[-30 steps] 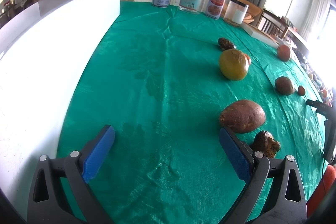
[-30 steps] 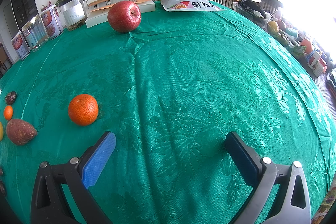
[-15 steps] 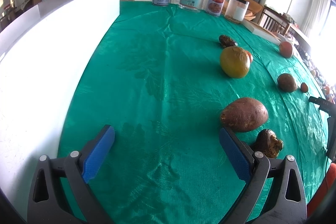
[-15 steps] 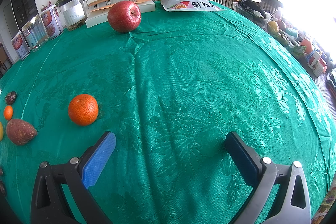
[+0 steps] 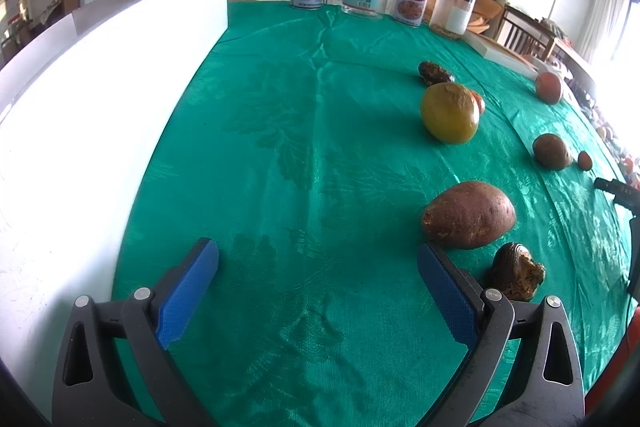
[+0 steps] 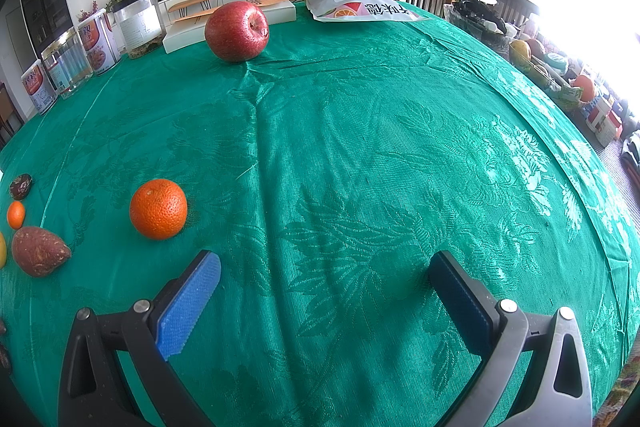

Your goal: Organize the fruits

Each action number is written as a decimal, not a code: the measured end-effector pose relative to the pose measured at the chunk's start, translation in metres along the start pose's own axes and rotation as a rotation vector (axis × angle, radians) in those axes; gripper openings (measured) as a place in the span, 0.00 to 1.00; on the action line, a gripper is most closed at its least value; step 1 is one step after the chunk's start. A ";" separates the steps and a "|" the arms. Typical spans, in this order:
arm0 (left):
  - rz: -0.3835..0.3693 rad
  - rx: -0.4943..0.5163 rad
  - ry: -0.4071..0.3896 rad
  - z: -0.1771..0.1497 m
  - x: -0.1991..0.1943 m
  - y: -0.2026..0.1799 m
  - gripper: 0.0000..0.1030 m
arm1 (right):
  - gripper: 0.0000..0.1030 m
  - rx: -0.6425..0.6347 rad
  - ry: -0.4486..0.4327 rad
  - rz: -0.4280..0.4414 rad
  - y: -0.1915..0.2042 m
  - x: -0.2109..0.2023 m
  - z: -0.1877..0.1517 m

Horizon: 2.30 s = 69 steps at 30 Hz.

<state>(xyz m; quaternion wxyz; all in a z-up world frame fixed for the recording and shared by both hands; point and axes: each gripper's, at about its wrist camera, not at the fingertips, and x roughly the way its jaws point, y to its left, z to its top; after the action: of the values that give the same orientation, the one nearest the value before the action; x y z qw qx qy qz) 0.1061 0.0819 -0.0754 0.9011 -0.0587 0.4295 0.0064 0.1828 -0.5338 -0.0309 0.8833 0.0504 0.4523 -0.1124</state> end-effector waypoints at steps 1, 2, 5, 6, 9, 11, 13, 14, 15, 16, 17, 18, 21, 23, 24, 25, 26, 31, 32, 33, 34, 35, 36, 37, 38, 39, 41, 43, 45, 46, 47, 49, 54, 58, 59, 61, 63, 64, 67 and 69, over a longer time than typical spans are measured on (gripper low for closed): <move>0.004 0.003 0.002 0.000 0.000 -0.001 0.97 | 1.00 0.000 0.000 0.000 0.000 0.000 0.000; 0.006 0.006 0.003 0.000 0.000 -0.001 0.97 | 1.00 0.000 0.000 0.000 0.000 0.000 0.000; 0.005 0.006 0.002 0.000 0.000 0.000 0.97 | 1.00 0.000 0.000 0.000 0.000 0.000 0.000; 0.004 0.005 0.002 0.000 0.000 0.000 0.97 | 1.00 0.000 0.000 0.000 0.000 0.000 0.000; 0.006 0.007 0.002 0.000 0.001 0.000 0.97 | 1.00 0.000 0.000 0.000 0.000 0.000 0.000; 0.010 0.011 0.004 0.000 0.001 -0.001 0.97 | 1.00 0.000 0.000 0.000 0.000 0.000 0.000; 0.016 0.016 0.005 0.000 0.001 -0.001 0.97 | 1.00 0.000 0.000 -0.001 0.000 0.000 0.000; 0.018 0.017 0.006 0.000 0.001 -0.002 0.97 | 1.00 0.000 0.000 -0.001 0.000 0.000 0.000; 0.018 0.018 0.006 0.000 0.001 -0.002 0.97 | 1.00 0.000 0.000 -0.001 0.000 0.000 0.000; 0.017 0.018 0.006 0.000 0.001 -0.002 0.97 | 1.00 0.000 0.000 -0.001 0.000 0.000 0.000; 0.015 0.016 0.005 0.000 0.001 -0.001 0.97 | 1.00 0.000 0.000 -0.001 0.000 0.000 0.000; 0.013 0.015 0.005 0.000 0.001 -0.001 0.97 | 1.00 0.000 0.000 -0.001 0.000 0.000 0.000; 0.013 0.015 0.004 0.000 0.001 -0.001 0.97 | 1.00 0.000 0.000 -0.001 0.000 0.000 0.000; 0.012 0.014 0.004 0.000 0.001 -0.001 0.97 | 1.00 0.000 0.000 -0.001 0.000 0.000 0.000; 0.013 0.014 0.004 0.000 0.001 -0.001 0.97 | 1.00 0.000 0.000 -0.001 0.000 0.000 0.000; 0.014 0.015 0.005 0.000 0.001 -0.001 0.97 | 1.00 0.000 0.000 -0.001 0.000 0.000 0.000; 0.014 0.016 0.005 0.000 0.002 -0.001 0.97 | 1.00 -0.001 0.000 -0.001 0.000 0.000 0.000; 0.009 0.013 0.003 -0.001 0.001 0.000 0.97 | 1.00 -0.001 -0.001 -0.001 0.000 0.000 0.000; 0.006 0.012 0.002 -0.001 0.000 0.000 0.97 | 1.00 -0.001 -0.001 -0.001 0.000 0.000 0.000; 0.005 0.011 0.002 -0.001 0.000 0.001 0.97 | 1.00 -0.001 -0.001 -0.001 0.000 0.000 0.000; 0.006 0.011 0.002 -0.001 0.000 0.000 0.97 | 1.00 -0.001 -0.001 -0.001 0.000 0.000 0.000; 0.007 0.012 0.003 -0.001 0.000 0.000 0.97 | 1.00 -0.001 -0.001 -0.001 0.000 0.000 0.000; 0.009 0.014 0.004 -0.001 0.000 0.000 0.97 | 1.00 -0.001 -0.001 -0.001 0.000 0.000 0.000; 0.011 0.016 0.005 -0.001 0.000 0.000 0.97 | 1.00 -0.001 -0.001 -0.001 0.000 0.000 0.000; 0.013 0.017 0.005 0.000 0.001 -0.001 0.97 | 1.00 -0.001 -0.001 -0.001 0.000 0.000 0.000; 0.015 0.019 0.006 0.000 0.000 -0.001 0.97 | 1.00 -0.001 -0.001 -0.001 0.000 0.000 0.000; 0.016 0.022 0.007 0.000 0.001 -0.002 0.97 | 1.00 -0.001 -0.001 -0.002 0.000 0.000 0.000; 0.012 0.022 0.007 0.000 0.001 -0.002 0.97 | 1.00 -0.001 -0.001 -0.002 0.000 0.000 0.000; 0.009 0.021 0.007 0.000 0.001 -0.002 0.97 | 1.00 -0.001 -0.001 -0.002 0.000 0.000 0.000; 0.009 0.022 0.007 0.000 0.001 -0.002 0.97 | 1.00 -0.001 -0.001 -0.002 0.000 0.000 0.000; 0.009 0.023 0.008 0.000 0.001 -0.002 0.97 | 1.00 -0.001 -0.001 -0.002 0.000 0.000 0.000; 0.015 0.030 0.011 0.000 0.002 -0.004 0.97 | 1.00 -0.001 -0.001 -0.002 0.000 0.000 0.000; 0.040 0.060 0.023 0.000 0.005 -0.009 0.97 | 1.00 -0.001 -0.001 -0.002 0.000 0.001 0.000; 0.059 0.086 0.036 0.000 0.008 -0.013 0.98 | 1.00 -0.001 -0.001 -0.002 0.000 0.000 0.000; 0.057 0.085 0.037 0.000 0.008 -0.012 0.99 | 1.00 -0.002 -0.001 -0.003 0.000 0.000 0.000; 0.059 0.085 0.038 0.000 0.008 -0.012 0.99 | 1.00 0.003 -0.001 -0.007 0.001 0.001 0.001; 0.053 0.086 0.039 0.000 0.007 -0.012 0.99 | 1.00 0.018 -0.001 -0.015 0.002 0.003 0.003; 0.041 0.090 0.041 0.000 0.007 -0.012 0.99 | 1.00 0.017 0.001 -0.009 0.003 0.003 0.004; -0.048 0.098 0.050 0.001 0.001 -0.008 0.98 | 0.98 -0.015 0.011 0.071 0.004 -0.010 -0.001; -0.094 0.087 0.029 -0.001 -0.008 -0.006 0.98 | 0.98 -0.060 -0.046 0.060 0.009 -0.034 -0.010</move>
<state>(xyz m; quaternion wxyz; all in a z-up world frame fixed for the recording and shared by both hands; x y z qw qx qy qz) 0.1010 0.0758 -0.0692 0.8959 -0.0397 0.4391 -0.0552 0.1578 -0.5184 -0.0092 0.8976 0.0349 0.4333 -0.0734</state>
